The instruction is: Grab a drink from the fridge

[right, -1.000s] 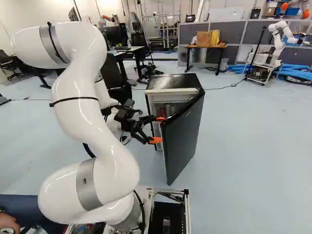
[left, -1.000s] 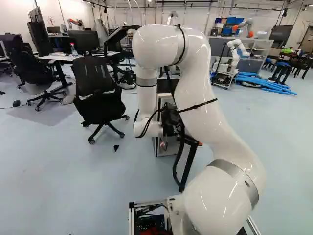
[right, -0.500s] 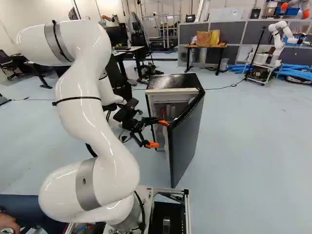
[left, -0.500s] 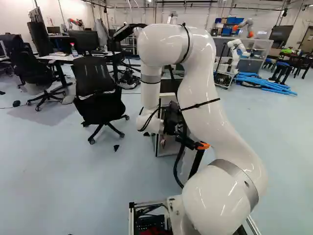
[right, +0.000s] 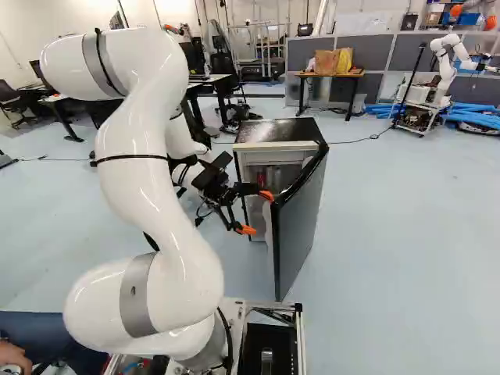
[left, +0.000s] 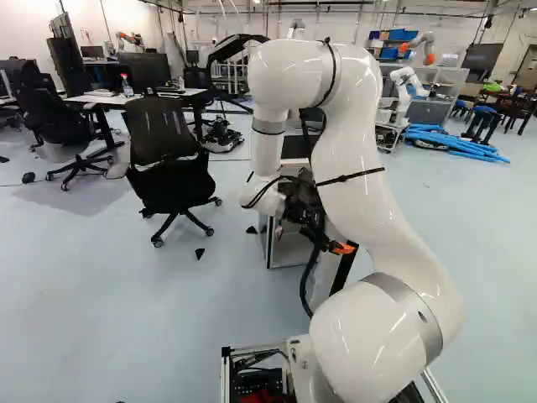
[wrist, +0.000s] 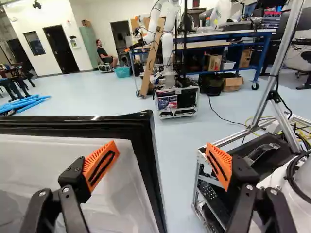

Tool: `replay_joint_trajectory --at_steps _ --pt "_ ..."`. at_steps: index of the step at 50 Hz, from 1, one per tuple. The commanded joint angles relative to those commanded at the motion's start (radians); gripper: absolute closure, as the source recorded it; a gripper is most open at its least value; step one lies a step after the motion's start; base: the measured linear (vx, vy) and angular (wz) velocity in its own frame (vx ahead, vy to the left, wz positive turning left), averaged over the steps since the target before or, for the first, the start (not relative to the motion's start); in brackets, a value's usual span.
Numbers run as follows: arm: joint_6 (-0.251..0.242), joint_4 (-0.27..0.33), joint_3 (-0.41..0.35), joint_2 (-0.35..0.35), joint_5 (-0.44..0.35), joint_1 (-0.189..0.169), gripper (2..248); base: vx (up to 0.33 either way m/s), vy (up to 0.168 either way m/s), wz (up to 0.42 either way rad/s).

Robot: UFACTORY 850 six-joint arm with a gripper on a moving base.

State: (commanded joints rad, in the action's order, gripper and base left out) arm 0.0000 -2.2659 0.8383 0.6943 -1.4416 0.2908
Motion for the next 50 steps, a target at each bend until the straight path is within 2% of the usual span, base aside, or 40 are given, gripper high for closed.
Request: replay_joint_trajectory --at_steps 9,26,39,50 --pt "0.000 0.000 0.018 -0.006 0.000 -0.022 3 0.000 0.000 0.000" --pt "0.000 0.000 0.014 -0.091 0.000 -0.047 3 0.000 0.000 0.000" --pt "0.000 0.000 0.034 -0.087 0.000 -0.067 3 0.000 0.000 0.000" --pt "0.000 0.006 0.055 -0.083 0.000 -0.104 3 0.000 0.000 0.000"
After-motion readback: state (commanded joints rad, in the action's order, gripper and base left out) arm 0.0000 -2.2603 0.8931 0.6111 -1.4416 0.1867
